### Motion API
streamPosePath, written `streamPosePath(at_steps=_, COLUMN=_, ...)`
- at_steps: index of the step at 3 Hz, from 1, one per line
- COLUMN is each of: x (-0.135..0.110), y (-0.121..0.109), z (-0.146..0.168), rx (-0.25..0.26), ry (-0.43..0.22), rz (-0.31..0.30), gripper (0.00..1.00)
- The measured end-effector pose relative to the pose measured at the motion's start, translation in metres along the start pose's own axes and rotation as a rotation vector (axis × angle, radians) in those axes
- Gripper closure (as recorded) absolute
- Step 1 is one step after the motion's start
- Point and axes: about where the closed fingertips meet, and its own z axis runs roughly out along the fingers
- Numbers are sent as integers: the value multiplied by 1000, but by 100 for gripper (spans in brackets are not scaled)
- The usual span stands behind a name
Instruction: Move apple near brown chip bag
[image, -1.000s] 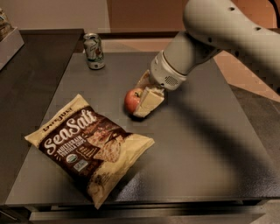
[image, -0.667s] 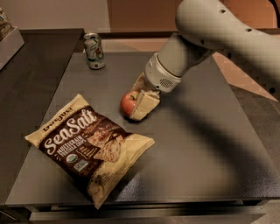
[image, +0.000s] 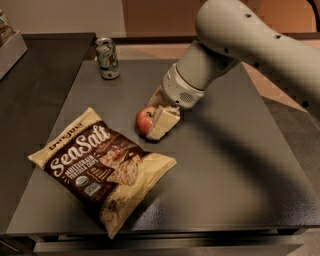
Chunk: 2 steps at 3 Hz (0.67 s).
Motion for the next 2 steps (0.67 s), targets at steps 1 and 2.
streamPosePath(at_steps=1, x=-1, y=1, z=2, rx=-4, ry=1, rz=-2, gripper=0)
streamPosePath(at_steps=2, x=-1, y=1, z=2, rx=-4, ry=1, rz=-2, gripper=0)
